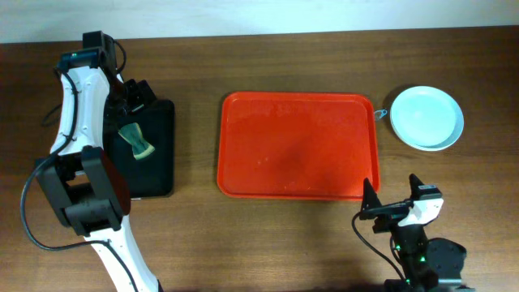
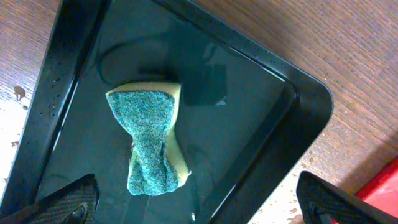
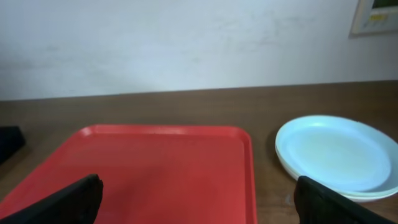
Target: Clean dirty plates on tray and stack at the side
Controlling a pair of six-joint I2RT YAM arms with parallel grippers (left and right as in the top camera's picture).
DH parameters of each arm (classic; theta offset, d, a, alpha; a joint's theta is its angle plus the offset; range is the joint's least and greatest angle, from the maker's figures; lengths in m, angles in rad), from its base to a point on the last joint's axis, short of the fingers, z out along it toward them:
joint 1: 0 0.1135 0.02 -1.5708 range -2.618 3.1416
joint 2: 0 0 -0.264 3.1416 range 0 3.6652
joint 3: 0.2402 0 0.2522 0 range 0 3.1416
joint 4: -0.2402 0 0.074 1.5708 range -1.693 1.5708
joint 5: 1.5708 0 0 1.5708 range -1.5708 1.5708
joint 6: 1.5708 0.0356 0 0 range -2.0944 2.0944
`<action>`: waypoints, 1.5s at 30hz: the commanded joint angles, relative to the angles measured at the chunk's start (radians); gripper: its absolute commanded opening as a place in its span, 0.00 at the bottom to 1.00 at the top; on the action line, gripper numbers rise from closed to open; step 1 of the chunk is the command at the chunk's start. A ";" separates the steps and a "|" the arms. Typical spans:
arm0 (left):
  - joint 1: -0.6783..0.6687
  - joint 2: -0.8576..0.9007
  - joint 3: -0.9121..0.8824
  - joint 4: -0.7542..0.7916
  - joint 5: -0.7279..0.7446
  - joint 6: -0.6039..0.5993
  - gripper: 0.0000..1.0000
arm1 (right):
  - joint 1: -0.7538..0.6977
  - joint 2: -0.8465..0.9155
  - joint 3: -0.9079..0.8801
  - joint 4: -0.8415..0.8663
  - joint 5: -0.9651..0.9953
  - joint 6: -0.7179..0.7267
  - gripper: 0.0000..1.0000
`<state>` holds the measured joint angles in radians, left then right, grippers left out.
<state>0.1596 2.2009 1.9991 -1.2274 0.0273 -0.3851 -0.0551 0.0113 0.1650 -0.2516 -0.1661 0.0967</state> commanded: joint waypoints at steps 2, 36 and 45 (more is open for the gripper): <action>0.007 -0.008 0.012 -0.001 0.007 0.005 0.99 | 0.010 -0.008 -0.087 0.125 -0.006 -0.007 0.99; 0.007 -0.008 0.012 -0.001 0.007 0.005 0.99 | 0.092 -0.008 -0.159 0.180 0.089 -0.063 0.99; 0.007 -0.008 0.012 -0.001 0.007 0.005 0.99 | 0.092 -0.008 -0.159 0.180 0.089 -0.063 0.99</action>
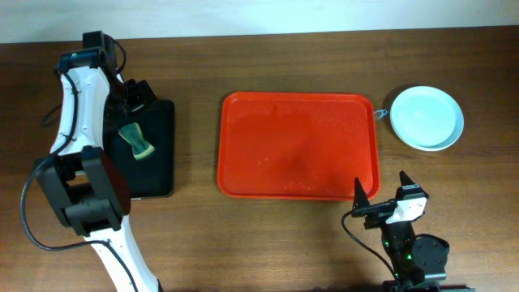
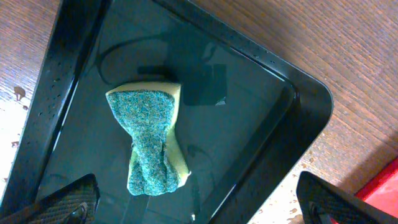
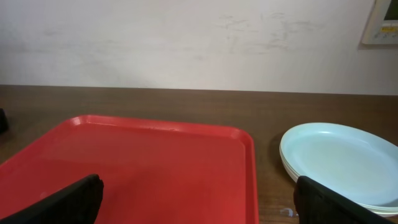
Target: Clean dirty plates on tray and stack at the side
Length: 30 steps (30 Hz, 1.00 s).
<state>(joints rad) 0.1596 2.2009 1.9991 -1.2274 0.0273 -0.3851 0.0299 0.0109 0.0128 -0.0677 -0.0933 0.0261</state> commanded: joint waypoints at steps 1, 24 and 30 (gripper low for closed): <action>0.007 -0.008 0.012 -0.001 0.007 0.005 0.99 | 0.007 -0.007 -0.007 -0.004 0.016 0.008 0.99; -0.105 -0.477 -0.029 -0.044 -0.187 0.020 0.99 | 0.007 -0.007 -0.007 -0.004 0.016 0.008 0.99; -0.201 -0.909 -0.480 0.293 -0.226 0.024 0.99 | 0.007 -0.007 -0.007 -0.004 0.016 0.008 0.98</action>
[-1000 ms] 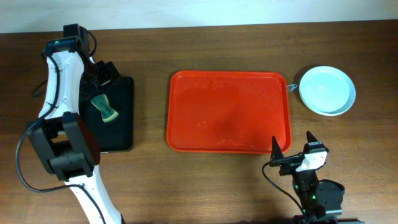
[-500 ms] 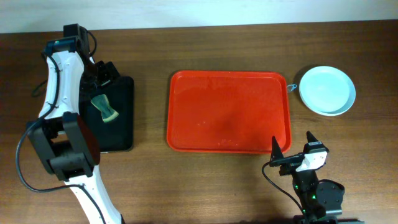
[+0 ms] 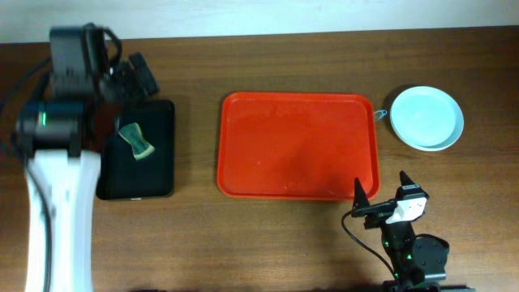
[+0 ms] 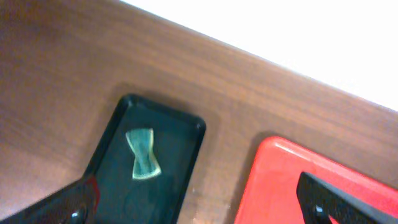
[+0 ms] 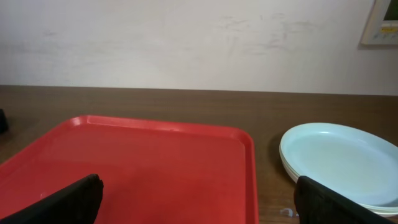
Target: Clean dirty plates on tray and stack at the side
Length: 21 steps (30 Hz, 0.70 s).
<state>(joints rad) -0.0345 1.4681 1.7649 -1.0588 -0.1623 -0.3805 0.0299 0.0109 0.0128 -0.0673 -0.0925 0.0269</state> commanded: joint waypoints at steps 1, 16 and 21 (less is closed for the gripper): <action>-0.007 -0.252 -0.347 0.193 -0.029 0.019 0.99 | 0.007 -0.007 -0.007 -0.005 0.015 0.007 0.99; -0.006 -0.988 -1.000 0.434 -0.082 0.147 0.99 | 0.007 -0.007 -0.007 -0.005 0.015 0.007 0.99; -0.002 -1.095 -1.078 0.410 -0.074 0.148 0.99 | 0.007 -0.007 -0.007 -0.005 0.015 0.007 0.99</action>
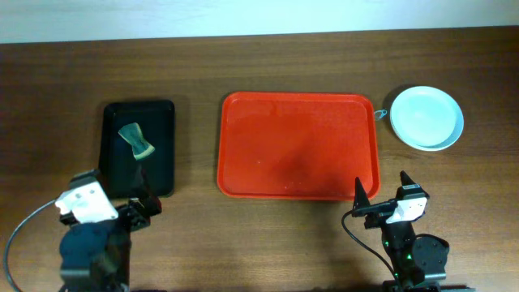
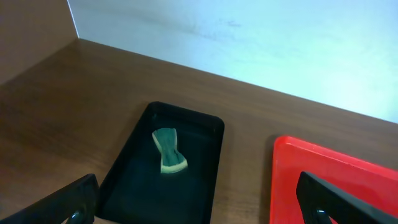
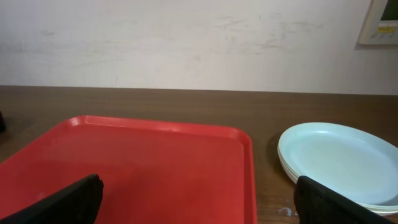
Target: Clean dirty plates on tray and stack at the side
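The red tray lies bare at the table's middle, also seen in the right wrist view and partly in the left wrist view. A stack of pale blue plates sits on the table to its right. A green sponge lies in the black tray at the left. My left gripper is open near the front edge, just in front of the black tray. My right gripper is open at the front right, before the red tray's corner.
A small ring-like object lies between the red tray and the plates. The wall rises behind the table's far edge. Both arm bases stand at the front edge.
The left arm has moved from over the table's back left corner to the front edge, now low in front of the black tray. The right arm has not moved.
First the left gripper hung open close above the sponge in the black tray, and the right arm sat at the front right. Then the right arm had shifted slightly left. Later the left arm was raised high, and now it rests at the front edge.
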Controlling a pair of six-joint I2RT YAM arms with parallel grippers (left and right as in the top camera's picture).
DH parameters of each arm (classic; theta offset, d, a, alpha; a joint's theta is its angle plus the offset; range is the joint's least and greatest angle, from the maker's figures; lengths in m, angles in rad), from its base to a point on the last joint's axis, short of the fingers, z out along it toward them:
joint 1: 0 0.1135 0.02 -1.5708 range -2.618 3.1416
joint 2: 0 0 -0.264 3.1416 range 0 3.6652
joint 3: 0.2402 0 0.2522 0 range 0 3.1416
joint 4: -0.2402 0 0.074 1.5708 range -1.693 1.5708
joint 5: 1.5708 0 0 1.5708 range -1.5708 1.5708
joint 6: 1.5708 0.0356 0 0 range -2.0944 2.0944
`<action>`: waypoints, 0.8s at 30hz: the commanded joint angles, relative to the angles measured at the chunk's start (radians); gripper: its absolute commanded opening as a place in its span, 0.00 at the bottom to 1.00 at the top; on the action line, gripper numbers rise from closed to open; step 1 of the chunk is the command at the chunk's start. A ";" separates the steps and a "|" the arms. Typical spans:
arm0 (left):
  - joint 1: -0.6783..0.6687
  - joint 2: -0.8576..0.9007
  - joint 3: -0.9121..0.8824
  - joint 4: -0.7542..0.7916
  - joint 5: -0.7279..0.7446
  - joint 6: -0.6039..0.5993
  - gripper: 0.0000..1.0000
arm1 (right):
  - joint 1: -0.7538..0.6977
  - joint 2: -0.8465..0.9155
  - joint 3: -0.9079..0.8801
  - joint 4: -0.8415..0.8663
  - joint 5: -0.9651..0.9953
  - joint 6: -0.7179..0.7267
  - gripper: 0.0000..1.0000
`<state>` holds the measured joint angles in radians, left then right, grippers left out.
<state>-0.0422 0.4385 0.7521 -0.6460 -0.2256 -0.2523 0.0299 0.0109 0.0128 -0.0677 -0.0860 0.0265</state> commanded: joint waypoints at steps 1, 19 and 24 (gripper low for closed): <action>0.011 -0.093 -0.103 0.000 -0.011 0.019 0.99 | 0.007 -0.007 -0.007 -0.004 0.009 0.008 0.99; 0.037 -0.435 -0.737 0.783 0.087 0.015 0.99 | 0.007 -0.007 -0.007 -0.004 0.009 0.008 0.99; 0.037 -0.434 -0.744 0.723 0.090 0.016 0.99 | 0.007 -0.007 -0.007 -0.004 0.009 0.008 0.98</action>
<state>-0.0116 0.0147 0.0162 0.0982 -0.1520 -0.2462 0.0299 0.0109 0.0128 -0.0677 -0.0860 0.0265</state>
